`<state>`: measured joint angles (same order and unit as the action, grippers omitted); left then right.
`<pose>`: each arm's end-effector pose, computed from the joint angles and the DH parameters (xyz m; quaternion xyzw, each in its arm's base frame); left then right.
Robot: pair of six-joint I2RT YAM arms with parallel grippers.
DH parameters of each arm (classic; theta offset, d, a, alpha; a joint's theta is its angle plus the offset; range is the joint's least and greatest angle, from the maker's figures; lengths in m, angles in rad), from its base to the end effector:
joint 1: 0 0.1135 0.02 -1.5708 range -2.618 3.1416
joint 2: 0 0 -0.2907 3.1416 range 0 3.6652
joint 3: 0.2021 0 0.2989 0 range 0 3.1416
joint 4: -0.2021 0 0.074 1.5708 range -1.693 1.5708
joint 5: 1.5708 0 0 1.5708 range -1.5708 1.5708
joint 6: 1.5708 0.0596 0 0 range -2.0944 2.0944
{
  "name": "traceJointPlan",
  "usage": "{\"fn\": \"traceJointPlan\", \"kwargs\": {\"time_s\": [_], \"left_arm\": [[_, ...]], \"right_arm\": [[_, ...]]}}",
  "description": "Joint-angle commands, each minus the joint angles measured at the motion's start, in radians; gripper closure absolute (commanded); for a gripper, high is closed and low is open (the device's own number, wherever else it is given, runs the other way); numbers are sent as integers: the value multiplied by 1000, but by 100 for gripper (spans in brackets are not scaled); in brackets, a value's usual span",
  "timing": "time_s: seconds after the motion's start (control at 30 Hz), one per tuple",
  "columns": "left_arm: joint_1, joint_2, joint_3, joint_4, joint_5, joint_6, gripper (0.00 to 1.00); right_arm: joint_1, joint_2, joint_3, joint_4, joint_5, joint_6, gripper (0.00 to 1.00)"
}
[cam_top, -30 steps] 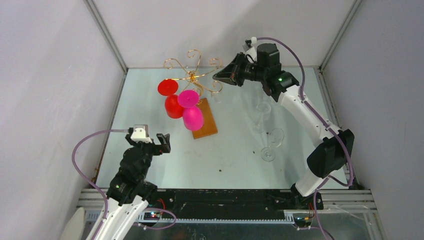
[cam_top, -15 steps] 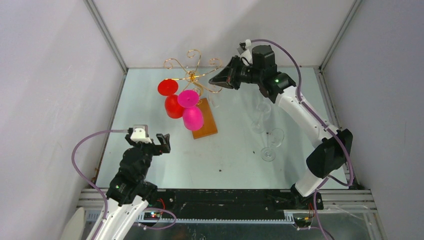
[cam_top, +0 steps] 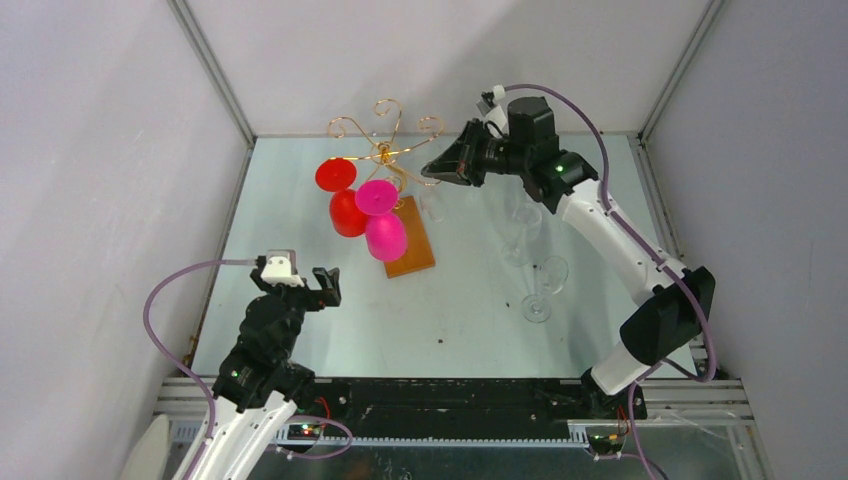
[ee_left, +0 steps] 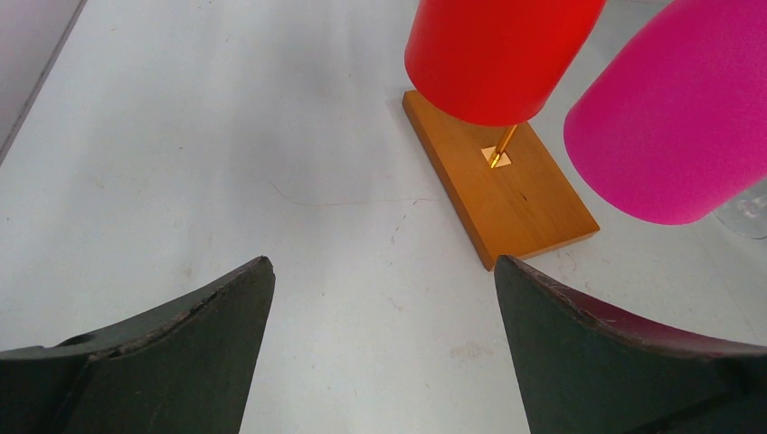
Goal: Place the wine glass upside down on the wine glass rack
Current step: Turn the wine glass upside down at the wine rack.
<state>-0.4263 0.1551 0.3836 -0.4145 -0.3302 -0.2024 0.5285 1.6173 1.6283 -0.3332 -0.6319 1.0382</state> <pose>0.1287 -0.0372 0.2591 -0.0194 0.7662 -0.0744 0.6380 0.3635 0.2530 0.4284 0.0187 0.7921 0.5707 0.2158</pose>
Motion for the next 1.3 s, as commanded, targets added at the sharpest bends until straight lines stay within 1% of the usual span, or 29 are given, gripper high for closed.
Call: {"fn": "traceJointPlan", "kwargs": {"time_s": [0.0,0.5,1.27], "left_arm": [[-5,-1,12,17,-14,-8,0],[-9,1,12,12,-16,-6,0],[-11,0,12,12,-22,-5,0]], "right_arm": [[-8,-64,-23,38,-11,-14,100],[-45,-128,-105,54,-22,-14,100],[-93,-89,-111,113,-45,18,100]]}}
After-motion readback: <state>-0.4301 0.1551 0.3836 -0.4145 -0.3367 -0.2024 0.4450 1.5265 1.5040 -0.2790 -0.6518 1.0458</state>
